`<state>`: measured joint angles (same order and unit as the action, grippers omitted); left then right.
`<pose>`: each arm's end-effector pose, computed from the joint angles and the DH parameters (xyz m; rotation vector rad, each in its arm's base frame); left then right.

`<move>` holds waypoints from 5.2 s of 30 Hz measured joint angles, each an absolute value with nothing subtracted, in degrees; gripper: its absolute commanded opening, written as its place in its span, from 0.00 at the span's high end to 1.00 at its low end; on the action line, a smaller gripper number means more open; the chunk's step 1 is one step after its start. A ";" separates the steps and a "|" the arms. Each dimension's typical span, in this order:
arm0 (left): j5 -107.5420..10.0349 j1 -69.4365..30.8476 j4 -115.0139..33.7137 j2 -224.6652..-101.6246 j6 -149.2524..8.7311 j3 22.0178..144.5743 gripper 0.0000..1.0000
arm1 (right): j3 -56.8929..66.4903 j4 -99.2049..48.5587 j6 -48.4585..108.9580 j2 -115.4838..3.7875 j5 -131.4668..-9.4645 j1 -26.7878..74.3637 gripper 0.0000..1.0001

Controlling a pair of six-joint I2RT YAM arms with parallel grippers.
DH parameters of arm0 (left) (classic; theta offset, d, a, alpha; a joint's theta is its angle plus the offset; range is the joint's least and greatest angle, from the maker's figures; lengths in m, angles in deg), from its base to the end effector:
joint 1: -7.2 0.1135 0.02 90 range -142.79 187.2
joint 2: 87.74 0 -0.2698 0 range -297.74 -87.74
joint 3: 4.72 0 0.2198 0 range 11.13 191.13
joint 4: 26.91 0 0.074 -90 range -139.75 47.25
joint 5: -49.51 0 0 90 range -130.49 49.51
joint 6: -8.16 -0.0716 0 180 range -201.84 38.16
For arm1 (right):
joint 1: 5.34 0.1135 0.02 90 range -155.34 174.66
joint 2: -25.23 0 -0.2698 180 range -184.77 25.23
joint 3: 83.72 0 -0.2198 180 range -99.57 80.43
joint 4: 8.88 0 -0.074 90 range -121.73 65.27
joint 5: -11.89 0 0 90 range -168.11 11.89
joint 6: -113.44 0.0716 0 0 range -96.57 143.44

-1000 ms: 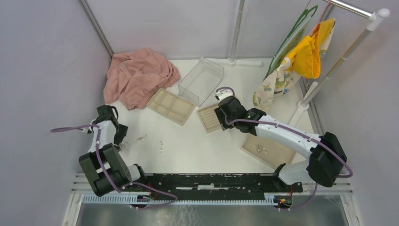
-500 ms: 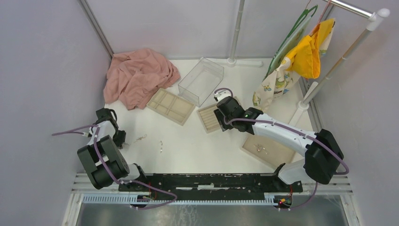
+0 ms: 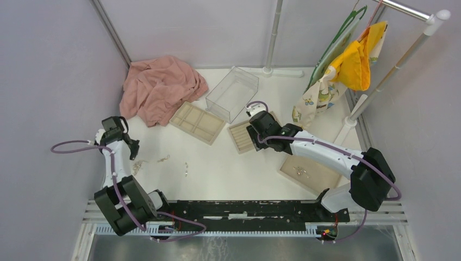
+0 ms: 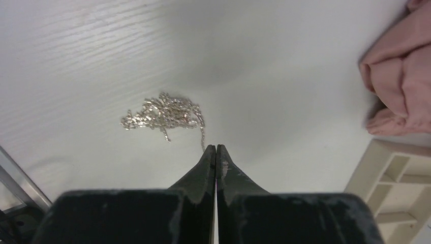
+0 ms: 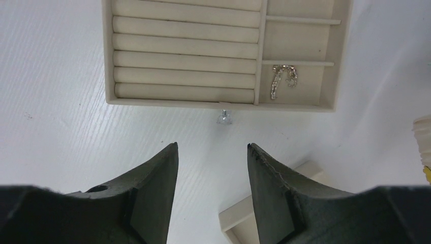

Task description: Organize the mixed jewelry

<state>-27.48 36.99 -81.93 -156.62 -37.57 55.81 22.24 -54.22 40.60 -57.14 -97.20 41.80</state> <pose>0.1696 0.1157 0.2047 -1.6498 2.0685 0.2203 0.2114 0.1934 0.2349 -0.4998 2.3859 0.0785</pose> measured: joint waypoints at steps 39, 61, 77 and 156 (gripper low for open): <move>-21.66 36.50 -78.59 -168.75 -37.35 53.54 0.57 | 22.61 -53.94 37.67 -57.68 -96.52 41.75 0.42; -27.26 17.77 -83.33 -156.71 -38.31 59.68 0.98 | 22.48 -53.92 38.09 -57.83 -96.67 41.75 0.42; -28.88 -7.01 -87.55 -163.16 -38.22 88.31 0.98 | 22.48 -54.42 37.37 -50.05 -104.46 40.51 0.42; -29.07 -15.08 -76.34 -163.20 -40.96 70.11 0.38 | 33.10 -56.45 41.61 -41.35 -105.72 38.82 0.42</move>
